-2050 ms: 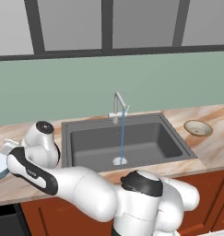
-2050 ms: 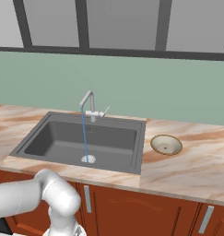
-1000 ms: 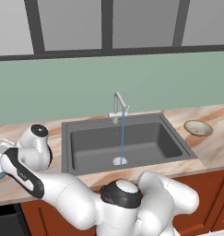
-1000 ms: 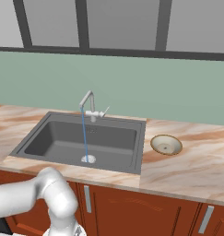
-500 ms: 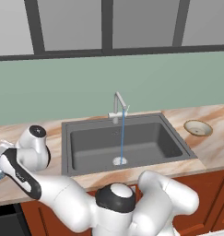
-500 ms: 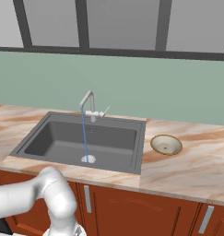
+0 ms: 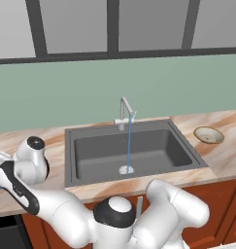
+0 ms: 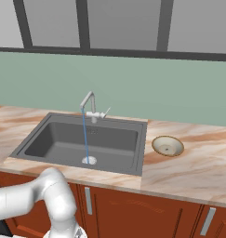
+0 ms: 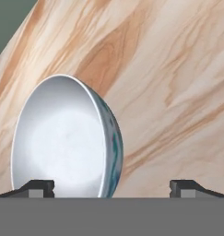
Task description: Rinse each bowl for a few seconds and place them down in the sink or on the counter.
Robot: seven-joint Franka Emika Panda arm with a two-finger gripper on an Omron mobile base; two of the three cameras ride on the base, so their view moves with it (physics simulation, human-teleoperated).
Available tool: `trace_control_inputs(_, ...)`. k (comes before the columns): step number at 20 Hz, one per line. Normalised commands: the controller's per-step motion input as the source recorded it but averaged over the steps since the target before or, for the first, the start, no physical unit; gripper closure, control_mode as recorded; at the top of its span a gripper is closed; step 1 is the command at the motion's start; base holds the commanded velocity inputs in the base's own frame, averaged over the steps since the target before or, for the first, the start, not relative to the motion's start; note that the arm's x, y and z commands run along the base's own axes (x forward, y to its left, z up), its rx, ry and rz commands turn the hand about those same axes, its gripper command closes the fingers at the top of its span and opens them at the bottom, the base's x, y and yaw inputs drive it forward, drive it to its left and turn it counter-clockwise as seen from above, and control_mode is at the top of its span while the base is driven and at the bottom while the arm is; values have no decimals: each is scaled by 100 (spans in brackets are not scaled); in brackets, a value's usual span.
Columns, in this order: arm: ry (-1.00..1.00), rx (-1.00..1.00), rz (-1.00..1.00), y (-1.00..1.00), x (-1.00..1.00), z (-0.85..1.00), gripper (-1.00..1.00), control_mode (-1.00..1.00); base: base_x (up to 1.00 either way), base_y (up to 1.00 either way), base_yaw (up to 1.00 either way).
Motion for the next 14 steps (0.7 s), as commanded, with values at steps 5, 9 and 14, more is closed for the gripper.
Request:
trace_control_inputs(5,0,0,-1,16,17,-11,-100,-100,0,0,0)
trace_control_inputs(9,0,1,-1,13,14,-14,-100,-100,0,0,0)
trace_control_inputs(14,0,1,-1,14,12,-14,-100,-100,0,0,0)
